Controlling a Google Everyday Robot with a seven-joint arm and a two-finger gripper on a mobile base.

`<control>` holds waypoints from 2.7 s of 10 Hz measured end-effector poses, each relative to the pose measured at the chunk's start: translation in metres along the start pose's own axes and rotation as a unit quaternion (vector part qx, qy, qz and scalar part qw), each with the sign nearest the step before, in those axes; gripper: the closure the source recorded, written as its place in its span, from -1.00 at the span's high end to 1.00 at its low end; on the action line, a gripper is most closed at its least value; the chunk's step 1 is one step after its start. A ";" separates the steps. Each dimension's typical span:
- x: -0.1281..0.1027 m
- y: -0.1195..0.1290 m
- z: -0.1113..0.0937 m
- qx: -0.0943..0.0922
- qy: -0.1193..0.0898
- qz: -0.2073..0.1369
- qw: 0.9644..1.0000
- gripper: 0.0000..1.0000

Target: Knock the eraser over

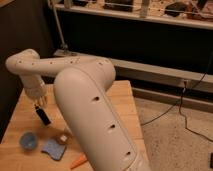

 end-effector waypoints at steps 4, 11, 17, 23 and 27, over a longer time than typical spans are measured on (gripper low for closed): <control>-0.004 -0.008 0.006 -0.006 -0.009 0.005 1.000 -1.00; -0.011 0.018 0.005 0.014 -0.020 -0.050 0.998 -1.00; -0.033 0.059 0.010 0.004 -0.025 -0.107 0.994 -1.00; -0.063 0.077 0.008 -0.007 -0.037 -0.143 0.989 -0.88; -0.063 0.078 0.008 -0.007 -0.036 -0.142 0.989 -0.32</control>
